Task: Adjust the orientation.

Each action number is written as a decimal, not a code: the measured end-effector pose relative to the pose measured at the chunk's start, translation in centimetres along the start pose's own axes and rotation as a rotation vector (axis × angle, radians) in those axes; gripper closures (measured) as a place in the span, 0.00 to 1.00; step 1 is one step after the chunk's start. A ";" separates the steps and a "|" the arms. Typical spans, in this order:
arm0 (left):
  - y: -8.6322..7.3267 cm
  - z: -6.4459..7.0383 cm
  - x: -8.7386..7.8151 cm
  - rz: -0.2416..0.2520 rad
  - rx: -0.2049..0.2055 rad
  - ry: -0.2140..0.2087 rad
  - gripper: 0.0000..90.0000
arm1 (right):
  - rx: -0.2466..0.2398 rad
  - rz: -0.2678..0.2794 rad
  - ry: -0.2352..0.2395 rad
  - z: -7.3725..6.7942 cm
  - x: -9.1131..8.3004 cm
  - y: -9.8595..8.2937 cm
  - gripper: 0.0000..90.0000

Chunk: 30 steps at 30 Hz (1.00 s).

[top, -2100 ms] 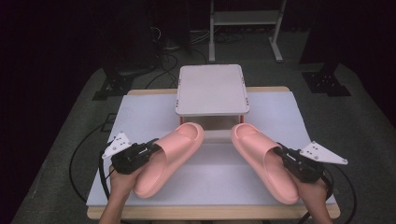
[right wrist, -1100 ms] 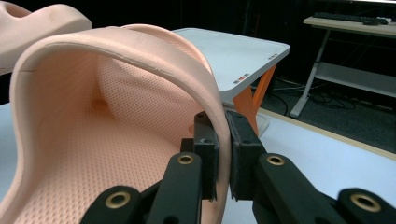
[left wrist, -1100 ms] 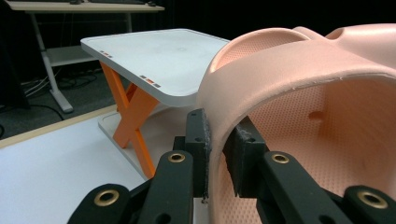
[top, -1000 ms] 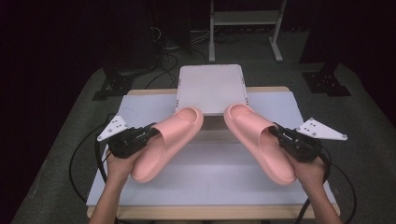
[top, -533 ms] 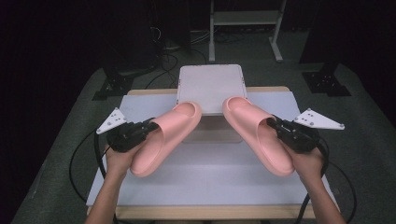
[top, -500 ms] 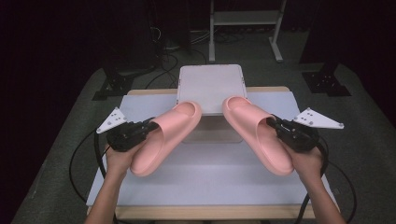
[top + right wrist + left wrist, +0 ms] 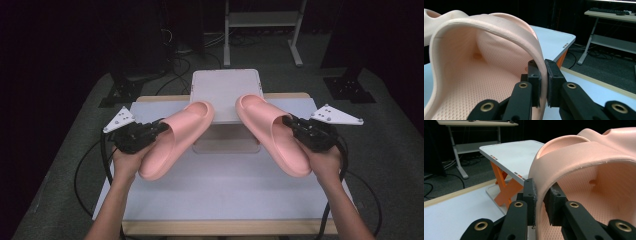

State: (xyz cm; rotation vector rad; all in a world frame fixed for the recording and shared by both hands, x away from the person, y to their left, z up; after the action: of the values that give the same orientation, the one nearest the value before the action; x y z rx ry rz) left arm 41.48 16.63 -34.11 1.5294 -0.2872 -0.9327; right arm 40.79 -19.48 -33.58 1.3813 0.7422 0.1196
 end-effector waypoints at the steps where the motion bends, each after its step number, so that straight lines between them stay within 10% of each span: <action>1: 0.1 -0.1 0.0 -0.002 0.004 0.002 0.88 | 0.003 -0.002 0.000 0.0 0.1 0.1 0.93; 30: 2.7 -0.9 2.1 -0.016 0.011 0.001 0.88 | 0.015 -0.026 -0.021 1.3 2.2 2.7 0.93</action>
State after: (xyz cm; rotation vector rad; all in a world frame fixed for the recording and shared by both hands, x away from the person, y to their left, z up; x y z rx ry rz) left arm 44.37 15.34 -32.47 1.5446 -0.2798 -0.9440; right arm 44.16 -18.92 -31.97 1.3846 0.7447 0.0792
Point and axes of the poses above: each handheld gripper's, and its own axes: x roughly forward along the jaws, y roughly out of its top, z roughly to its right, the point moved 10 cm from there along x, roughly forward along the jaws, and after that the axes turned 8 degrees about -z, right-handed, at the moved point
